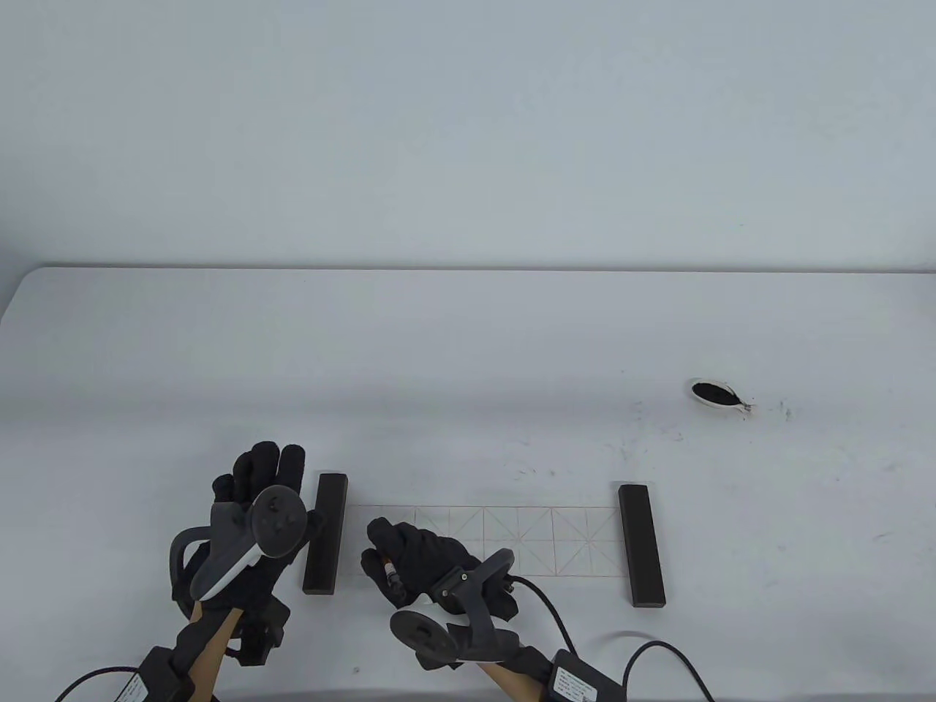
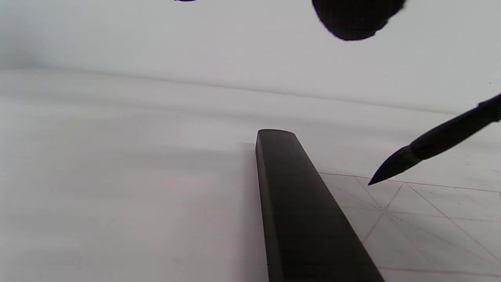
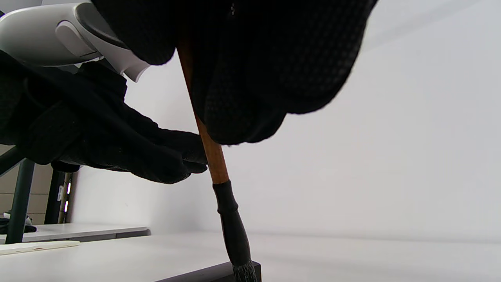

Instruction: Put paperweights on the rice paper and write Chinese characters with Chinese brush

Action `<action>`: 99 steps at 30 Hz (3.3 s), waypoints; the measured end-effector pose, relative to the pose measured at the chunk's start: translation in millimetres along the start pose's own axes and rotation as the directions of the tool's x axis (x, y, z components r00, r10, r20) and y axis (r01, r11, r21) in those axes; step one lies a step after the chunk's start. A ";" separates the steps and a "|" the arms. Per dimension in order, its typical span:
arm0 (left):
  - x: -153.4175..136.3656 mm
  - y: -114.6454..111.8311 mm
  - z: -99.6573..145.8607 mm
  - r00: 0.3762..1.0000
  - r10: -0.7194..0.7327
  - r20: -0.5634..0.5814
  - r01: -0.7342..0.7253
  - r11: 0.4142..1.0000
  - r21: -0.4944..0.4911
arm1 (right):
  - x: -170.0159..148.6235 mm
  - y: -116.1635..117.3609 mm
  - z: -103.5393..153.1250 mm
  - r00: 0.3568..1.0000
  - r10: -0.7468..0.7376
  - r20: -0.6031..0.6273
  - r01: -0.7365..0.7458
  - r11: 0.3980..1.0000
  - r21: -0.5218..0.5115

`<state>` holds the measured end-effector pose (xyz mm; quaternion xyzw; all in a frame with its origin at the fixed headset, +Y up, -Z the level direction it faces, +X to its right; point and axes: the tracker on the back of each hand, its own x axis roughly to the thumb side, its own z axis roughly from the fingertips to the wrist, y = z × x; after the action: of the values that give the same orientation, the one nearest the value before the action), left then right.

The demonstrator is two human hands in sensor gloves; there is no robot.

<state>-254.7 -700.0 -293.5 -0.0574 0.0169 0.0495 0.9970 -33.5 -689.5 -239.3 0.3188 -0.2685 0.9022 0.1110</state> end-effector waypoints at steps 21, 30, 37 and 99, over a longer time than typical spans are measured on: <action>-0.1 0.0 0.0 1.000 0.003 0.002 -0.003 1.000 -0.003 | 12.0 5.5 1.8 0.998 0.024 0.050 -0.027 0.998 0.055; -0.3 -0.1 0.0 1.000 0.006 0.000 -0.006 1.000 -0.006 | 13.9 -1.7 0.1 0.990 -0.137 -0.017 0.138 0.986 0.095; -0.8 0.4 0.1 1.000 0.011 -0.001 -0.011 1.000 -0.007 | -17.1 -18.0 2.1 0.929 -0.301 -0.217 0.312 0.950 0.021; -0.9 1.0 0.5 1.000 0.013 -0.015 -0.014 0.999 -0.031 | -94.0 -49.9 32.0 0.929 -0.171 -0.328 0.211 0.973 0.091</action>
<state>-255.7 -699.1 -293.0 -0.0733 0.0237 0.0560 0.9955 74.1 -668.5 -257.4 0.2004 -0.1578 0.9416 0.2200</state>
